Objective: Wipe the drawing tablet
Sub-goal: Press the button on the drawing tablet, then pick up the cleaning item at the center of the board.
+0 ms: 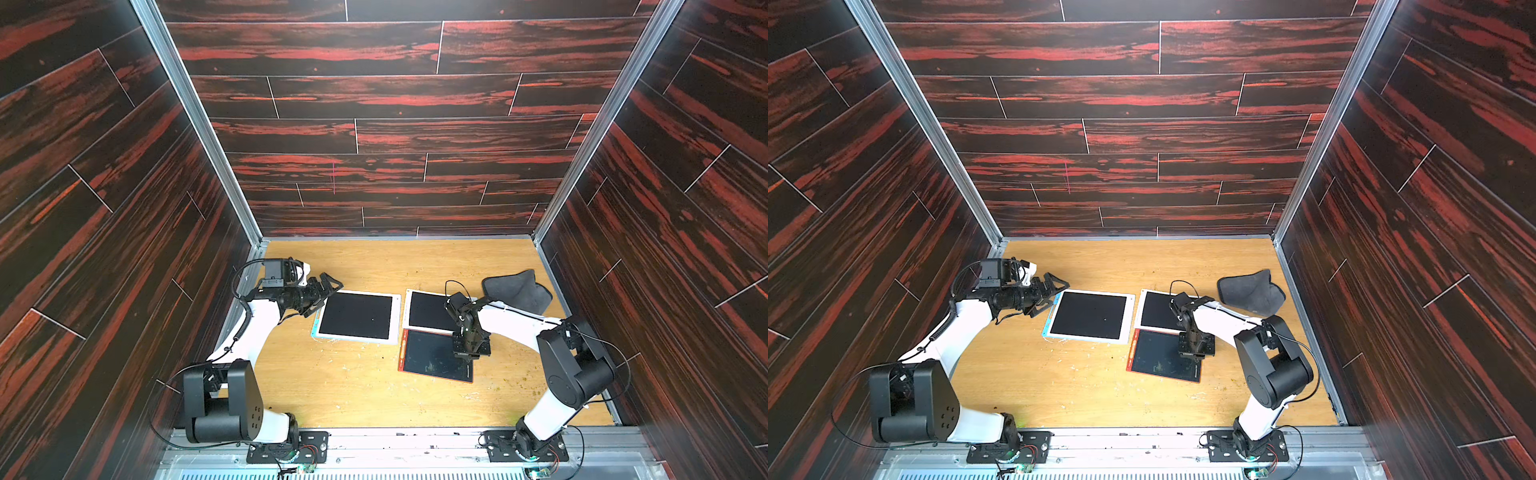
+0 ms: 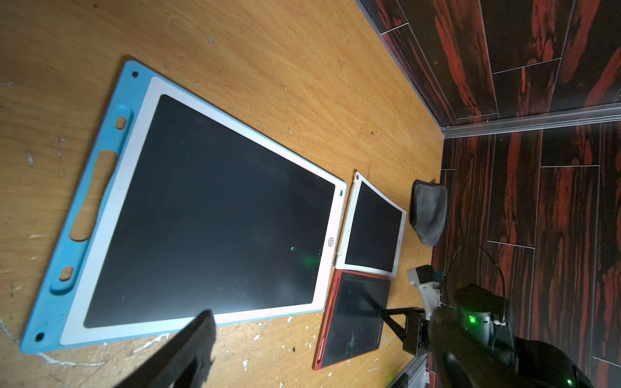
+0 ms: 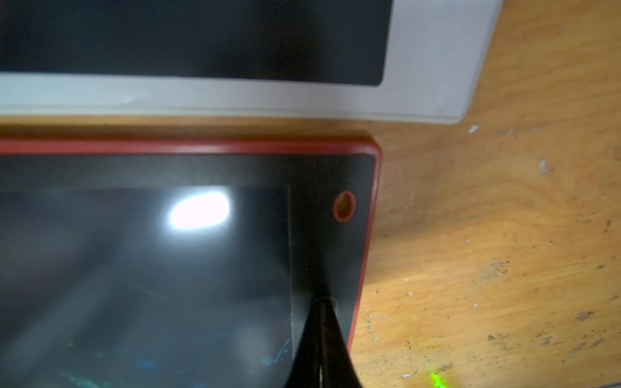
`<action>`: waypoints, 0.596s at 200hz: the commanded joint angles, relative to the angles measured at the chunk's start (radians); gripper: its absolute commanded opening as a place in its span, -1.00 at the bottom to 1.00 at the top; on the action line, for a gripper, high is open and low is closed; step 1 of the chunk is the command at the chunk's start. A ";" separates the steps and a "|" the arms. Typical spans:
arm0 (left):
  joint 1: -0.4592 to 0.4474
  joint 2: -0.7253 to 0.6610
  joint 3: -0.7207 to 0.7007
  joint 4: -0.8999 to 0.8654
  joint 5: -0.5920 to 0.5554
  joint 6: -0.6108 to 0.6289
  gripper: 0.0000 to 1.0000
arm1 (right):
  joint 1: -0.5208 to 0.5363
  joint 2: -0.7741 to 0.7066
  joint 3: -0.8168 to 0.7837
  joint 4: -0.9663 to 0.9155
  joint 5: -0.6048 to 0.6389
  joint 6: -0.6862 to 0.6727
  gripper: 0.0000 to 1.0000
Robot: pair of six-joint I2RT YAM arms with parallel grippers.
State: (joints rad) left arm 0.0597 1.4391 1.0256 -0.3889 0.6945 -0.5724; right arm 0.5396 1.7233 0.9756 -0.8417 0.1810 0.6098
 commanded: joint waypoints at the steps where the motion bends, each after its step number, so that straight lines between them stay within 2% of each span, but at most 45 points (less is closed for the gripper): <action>1: 0.005 -0.019 0.008 -0.010 0.001 0.017 1.00 | 0.043 0.145 -0.059 0.114 -0.157 -0.003 -0.87; 25: 0.005 -0.012 0.020 -0.004 0.008 0.017 1.00 | 0.038 0.029 0.131 -0.034 0.043 -0.027 -0.87; 51: 0.005 -0.061 -0.004 0.078 0.043 -0.018 1.00 | 0.014 -0.107 0.299 -0.062 0.164 -0.069 -0.81; 80: 0.004 -0.149 -0.045 0.143 0.034 -0.053 1.00 | -0.043 -0.246 0.337 0.055 0.181 -0.106 -0.70; 88: 0.003 -0.170 -0.050 0.134 0.017 -0.051 1.00 | -0.062 -0.280 0.328 0.100 0.167 -0.107 -0.56; 97: 0.004 -0.191 -0.050 0.115 0.000 -0.047 1.00 | -0.080 -0.313 0.316 0.137 0.149 -0.105 -0.52; 109: 0.004 -0.221 -0.052 0.091 -0.021 -0.047 1.00 | -0.097 -0.345 0.292 0.186 0.137 -0.105 -0.28; 119: 0.003 -0.256 -0.063 0.079 -0.047 -0.051 1.00 | -0.102 -0.372 0.262 0.233 0.134 -0.109 -0.25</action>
State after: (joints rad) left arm 0.0597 1.2568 0.9848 -0.2913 0.6971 -0.6182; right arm 0.4503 1.3746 1.3006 -0.7071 0.3267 0.5144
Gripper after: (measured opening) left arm 0.999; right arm 0.361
